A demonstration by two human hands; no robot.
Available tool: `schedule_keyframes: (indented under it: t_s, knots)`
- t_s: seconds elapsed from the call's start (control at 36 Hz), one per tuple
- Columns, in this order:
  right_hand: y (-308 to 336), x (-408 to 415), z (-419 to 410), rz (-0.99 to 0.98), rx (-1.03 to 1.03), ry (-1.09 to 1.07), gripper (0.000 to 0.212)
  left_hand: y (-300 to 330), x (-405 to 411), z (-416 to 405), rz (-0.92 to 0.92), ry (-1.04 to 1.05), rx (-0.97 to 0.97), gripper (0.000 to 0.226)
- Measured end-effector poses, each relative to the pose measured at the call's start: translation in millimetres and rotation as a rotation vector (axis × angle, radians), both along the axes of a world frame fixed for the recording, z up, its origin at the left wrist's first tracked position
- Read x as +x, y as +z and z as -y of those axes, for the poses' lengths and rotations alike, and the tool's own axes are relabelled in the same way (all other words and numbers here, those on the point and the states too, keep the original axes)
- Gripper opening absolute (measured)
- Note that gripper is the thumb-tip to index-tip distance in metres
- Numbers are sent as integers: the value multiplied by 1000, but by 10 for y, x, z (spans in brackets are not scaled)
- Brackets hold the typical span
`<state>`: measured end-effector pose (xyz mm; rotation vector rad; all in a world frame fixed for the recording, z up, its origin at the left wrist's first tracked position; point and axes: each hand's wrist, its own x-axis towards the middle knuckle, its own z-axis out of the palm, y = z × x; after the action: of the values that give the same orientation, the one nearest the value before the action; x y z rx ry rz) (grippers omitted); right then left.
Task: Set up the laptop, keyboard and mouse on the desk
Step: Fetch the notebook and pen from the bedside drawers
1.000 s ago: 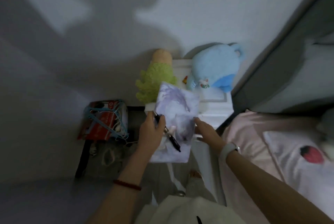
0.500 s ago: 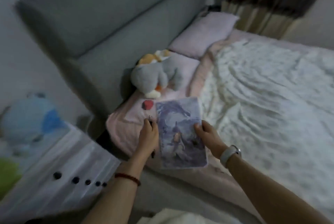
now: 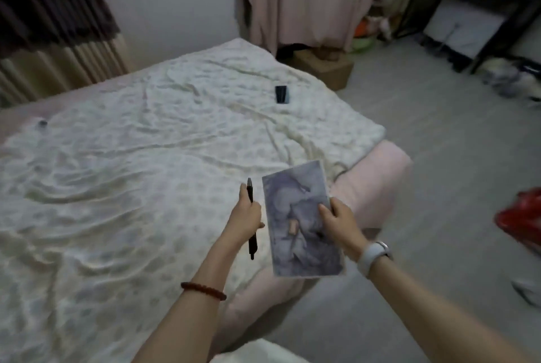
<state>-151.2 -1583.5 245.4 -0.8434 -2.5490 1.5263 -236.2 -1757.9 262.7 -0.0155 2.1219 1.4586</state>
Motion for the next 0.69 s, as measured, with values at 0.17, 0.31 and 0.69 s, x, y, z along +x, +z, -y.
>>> schedule_keyframes:
  t_s: [0.17, 0.31, 0.69]
  knots:
    - [-82, 246, -1185, 4, -63, -318, 15, 28, -213, -1364, -99, -207, 105, 30]
    - [-142, 217, -2721, -8, -36, -541, 12, -12, -595, -3164, -246, -453, 49, 22]
    - [321, -372, -6342, 50, 102, -772, 18, 277, -1621, -7245, -434, -734, -83, 33]
